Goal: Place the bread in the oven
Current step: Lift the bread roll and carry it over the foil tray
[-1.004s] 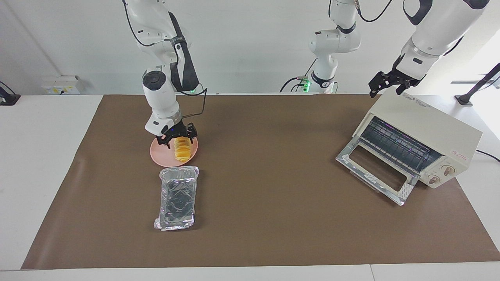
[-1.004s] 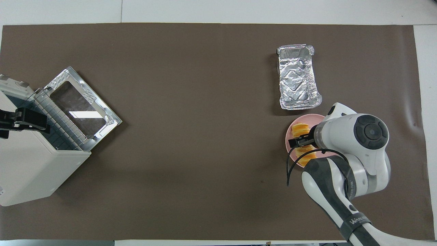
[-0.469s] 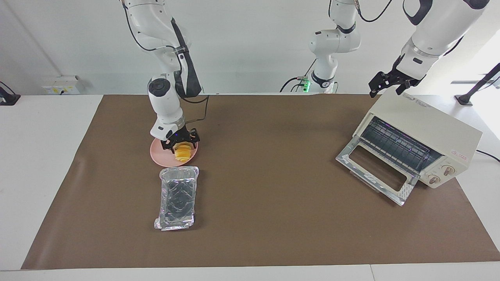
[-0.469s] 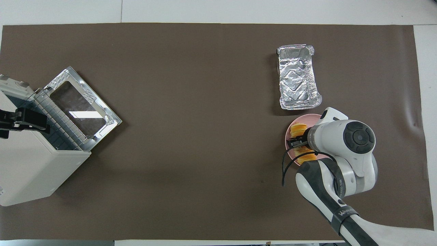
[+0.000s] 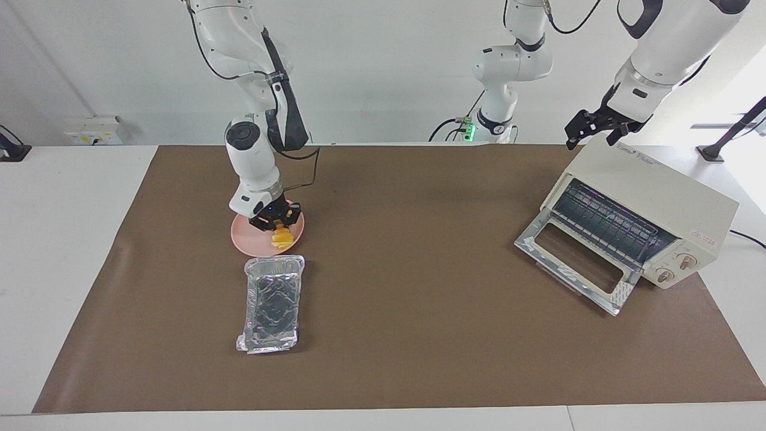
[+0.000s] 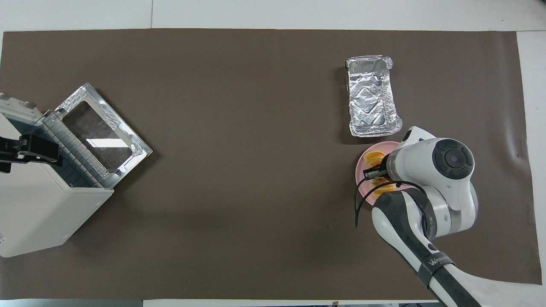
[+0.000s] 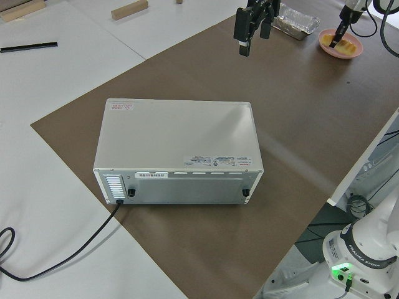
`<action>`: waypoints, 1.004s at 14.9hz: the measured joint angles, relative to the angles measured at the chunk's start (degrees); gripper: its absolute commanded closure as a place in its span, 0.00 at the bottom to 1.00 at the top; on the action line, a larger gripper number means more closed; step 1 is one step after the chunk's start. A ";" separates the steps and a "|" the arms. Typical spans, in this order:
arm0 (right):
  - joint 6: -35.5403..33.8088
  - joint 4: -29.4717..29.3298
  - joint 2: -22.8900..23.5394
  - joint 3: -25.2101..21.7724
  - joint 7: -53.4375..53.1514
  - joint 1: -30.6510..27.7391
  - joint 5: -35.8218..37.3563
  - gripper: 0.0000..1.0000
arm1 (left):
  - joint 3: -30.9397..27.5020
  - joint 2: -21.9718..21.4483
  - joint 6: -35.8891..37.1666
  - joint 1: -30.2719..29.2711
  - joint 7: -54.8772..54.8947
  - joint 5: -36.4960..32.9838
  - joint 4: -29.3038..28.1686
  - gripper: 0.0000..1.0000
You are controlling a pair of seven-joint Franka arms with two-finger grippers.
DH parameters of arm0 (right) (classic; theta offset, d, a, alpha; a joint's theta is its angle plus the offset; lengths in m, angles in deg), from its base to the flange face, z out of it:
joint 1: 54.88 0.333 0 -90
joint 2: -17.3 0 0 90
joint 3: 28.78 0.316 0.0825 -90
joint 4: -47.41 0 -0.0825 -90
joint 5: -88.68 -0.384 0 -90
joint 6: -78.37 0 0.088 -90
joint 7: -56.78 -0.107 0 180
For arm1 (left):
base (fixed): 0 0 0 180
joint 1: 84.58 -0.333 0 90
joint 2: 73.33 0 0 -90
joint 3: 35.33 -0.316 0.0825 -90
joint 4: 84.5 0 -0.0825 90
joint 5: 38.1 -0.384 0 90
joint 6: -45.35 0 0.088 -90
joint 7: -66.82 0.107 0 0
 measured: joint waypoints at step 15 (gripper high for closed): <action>-21.62 -53.54 31.59 -0.25 4.10 -2.23 4.23 1.00 | 0.00 0.00 0.00 0.00 0.00 0.00 0.00 0.00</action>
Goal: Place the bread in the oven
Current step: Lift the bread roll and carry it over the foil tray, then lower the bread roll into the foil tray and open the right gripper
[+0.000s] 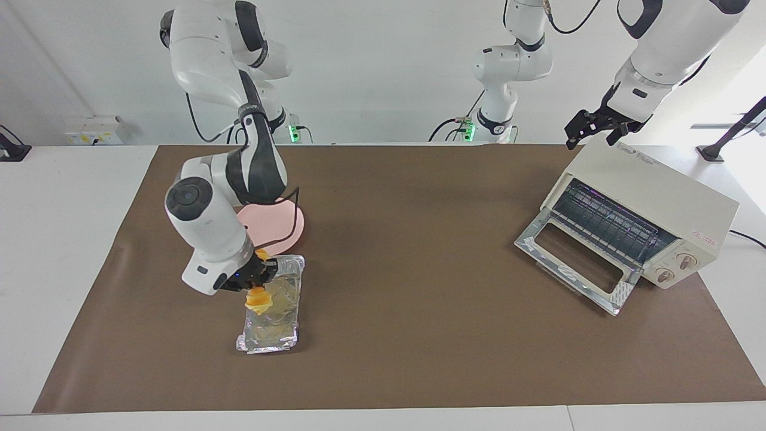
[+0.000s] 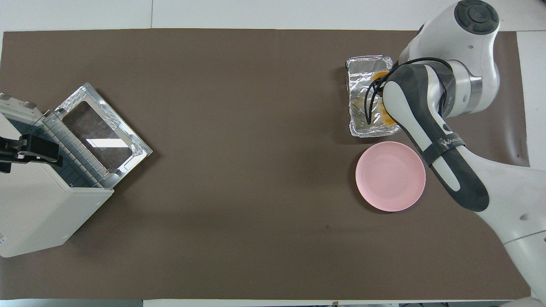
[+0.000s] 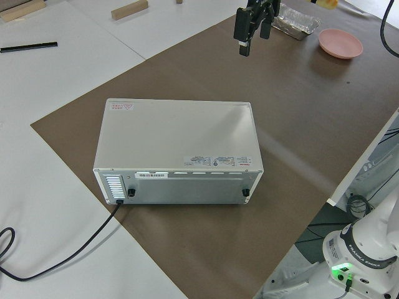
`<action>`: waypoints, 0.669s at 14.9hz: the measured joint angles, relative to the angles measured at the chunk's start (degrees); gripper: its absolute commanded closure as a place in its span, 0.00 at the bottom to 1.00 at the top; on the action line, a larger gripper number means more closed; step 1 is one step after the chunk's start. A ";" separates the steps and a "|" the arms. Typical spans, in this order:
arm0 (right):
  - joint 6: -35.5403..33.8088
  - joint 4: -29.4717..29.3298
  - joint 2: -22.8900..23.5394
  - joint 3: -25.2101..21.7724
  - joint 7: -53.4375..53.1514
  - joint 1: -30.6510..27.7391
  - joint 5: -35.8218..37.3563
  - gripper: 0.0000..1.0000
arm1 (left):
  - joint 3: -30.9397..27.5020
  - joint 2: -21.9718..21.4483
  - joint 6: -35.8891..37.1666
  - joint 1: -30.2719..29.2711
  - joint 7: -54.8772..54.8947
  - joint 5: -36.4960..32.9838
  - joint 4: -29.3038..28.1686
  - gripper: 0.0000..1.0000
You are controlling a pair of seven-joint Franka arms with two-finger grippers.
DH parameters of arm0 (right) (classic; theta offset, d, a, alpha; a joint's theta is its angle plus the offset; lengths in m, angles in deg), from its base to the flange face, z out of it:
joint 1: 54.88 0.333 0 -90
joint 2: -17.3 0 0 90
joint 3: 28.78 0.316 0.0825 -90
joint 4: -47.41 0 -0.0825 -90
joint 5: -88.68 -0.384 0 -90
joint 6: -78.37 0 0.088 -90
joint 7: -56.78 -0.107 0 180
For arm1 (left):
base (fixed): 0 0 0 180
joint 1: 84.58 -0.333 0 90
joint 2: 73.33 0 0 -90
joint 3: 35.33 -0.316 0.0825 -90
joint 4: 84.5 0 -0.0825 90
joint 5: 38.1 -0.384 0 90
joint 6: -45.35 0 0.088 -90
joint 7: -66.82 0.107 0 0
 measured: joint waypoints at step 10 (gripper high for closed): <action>6.10 1.45 4.23 -0.03 -4.89 1.14 2.83 0.00 | 0.00 0.00 0.00 0.00 0.00 0.00 0.00 0.00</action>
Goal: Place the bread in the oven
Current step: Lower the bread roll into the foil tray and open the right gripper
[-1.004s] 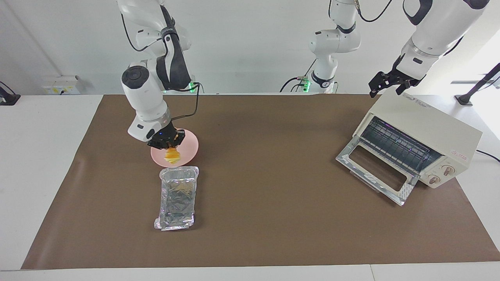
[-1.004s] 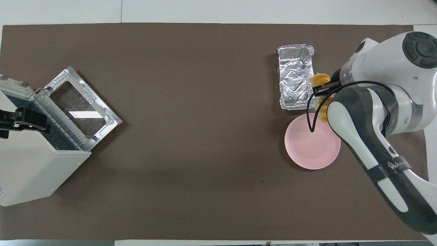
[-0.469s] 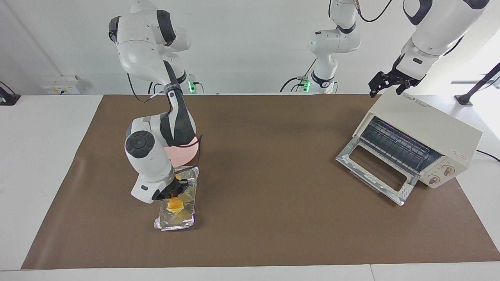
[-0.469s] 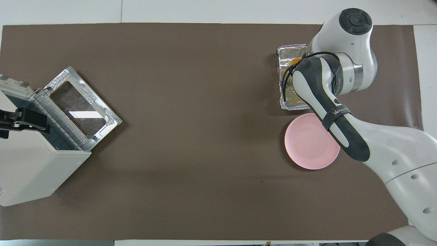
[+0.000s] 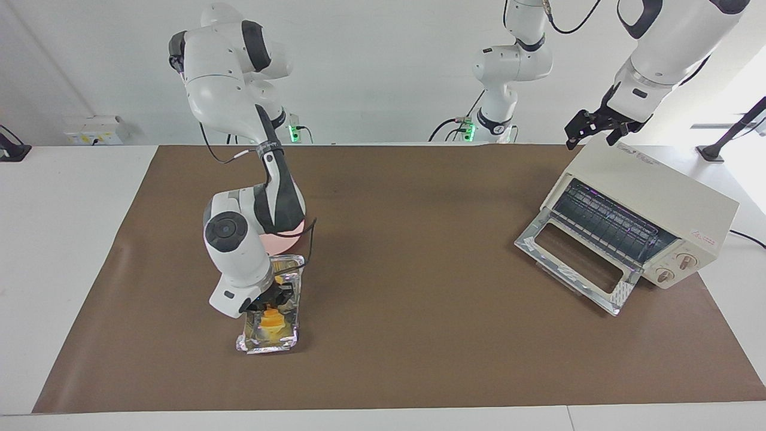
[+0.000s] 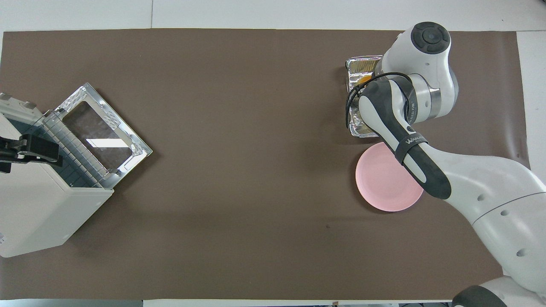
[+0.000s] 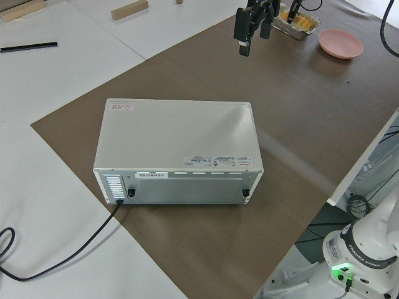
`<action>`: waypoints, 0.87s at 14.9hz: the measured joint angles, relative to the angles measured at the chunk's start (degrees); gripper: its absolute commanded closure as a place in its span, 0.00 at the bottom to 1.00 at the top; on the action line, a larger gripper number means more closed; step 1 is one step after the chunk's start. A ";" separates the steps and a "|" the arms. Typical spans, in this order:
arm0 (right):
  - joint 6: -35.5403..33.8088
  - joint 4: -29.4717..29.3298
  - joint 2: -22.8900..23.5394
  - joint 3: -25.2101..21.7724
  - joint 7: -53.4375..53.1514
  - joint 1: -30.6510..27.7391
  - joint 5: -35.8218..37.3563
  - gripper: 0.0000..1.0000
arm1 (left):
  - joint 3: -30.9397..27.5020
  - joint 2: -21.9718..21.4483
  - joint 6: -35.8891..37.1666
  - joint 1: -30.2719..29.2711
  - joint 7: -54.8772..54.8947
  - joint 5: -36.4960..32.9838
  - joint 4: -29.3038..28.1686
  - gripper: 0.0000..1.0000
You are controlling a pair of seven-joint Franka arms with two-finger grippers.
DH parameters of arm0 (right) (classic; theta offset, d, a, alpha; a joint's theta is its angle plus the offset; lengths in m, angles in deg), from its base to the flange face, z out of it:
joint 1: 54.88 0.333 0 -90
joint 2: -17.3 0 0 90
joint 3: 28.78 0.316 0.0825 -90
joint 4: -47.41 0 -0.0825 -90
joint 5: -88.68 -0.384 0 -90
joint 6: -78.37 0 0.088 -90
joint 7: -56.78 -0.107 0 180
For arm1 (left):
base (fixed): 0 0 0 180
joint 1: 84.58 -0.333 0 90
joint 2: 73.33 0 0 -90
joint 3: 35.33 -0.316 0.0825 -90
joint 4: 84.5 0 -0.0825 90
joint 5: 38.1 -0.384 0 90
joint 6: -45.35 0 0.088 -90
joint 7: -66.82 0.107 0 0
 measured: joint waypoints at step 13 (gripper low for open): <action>-0.43 -1.00 -1.94 -0.59 -0.38 -2.78 3.36 0.03 | 0.00 0.00 0.00 0.00 0.00 0.00 0.00 0.00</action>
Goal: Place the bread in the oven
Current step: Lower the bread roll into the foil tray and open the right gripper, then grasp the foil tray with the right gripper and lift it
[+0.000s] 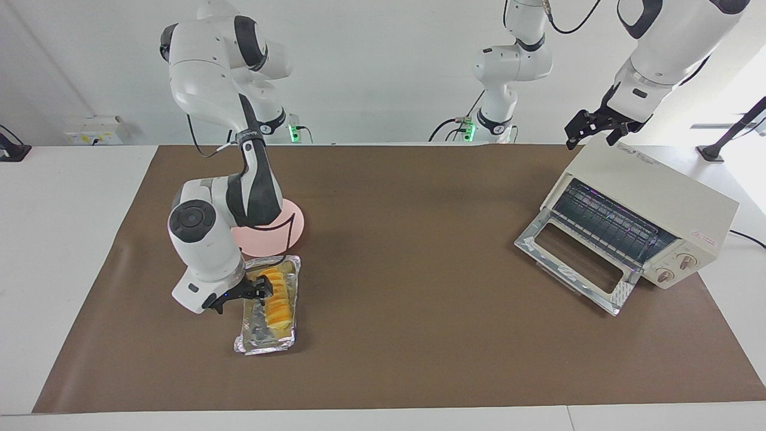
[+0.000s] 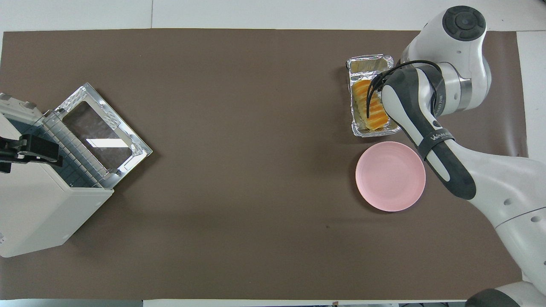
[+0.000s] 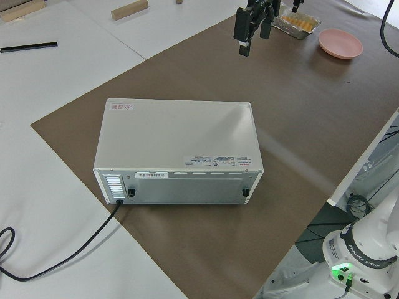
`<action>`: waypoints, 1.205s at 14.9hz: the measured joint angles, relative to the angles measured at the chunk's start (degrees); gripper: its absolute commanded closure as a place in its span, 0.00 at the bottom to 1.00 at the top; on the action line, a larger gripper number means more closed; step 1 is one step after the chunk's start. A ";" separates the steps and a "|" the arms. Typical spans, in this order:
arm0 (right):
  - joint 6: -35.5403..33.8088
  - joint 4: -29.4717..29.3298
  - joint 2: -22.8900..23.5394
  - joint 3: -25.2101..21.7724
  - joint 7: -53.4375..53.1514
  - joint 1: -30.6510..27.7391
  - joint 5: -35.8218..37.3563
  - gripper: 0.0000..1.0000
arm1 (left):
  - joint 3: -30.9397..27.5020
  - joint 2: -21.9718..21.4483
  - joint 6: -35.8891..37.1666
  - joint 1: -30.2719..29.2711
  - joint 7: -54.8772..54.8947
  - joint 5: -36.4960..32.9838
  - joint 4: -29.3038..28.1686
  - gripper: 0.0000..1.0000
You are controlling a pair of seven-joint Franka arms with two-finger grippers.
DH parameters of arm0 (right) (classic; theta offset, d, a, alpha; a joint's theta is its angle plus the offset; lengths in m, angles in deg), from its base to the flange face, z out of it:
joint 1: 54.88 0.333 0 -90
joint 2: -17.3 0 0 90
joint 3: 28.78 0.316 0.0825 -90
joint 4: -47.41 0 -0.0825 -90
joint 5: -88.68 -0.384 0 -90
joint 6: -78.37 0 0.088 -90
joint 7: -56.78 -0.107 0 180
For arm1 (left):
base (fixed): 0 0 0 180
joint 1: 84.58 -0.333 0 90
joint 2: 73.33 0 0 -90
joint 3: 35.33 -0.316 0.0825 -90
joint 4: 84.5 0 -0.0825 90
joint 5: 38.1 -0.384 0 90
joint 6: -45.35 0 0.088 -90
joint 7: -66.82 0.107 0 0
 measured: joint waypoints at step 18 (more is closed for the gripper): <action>0.04 4.88 -3.42 0.86 1.99 -0.31 2.75 1.00 | 0.00 0.00 0.00 0.00 0.00 0.00 0.00 0.00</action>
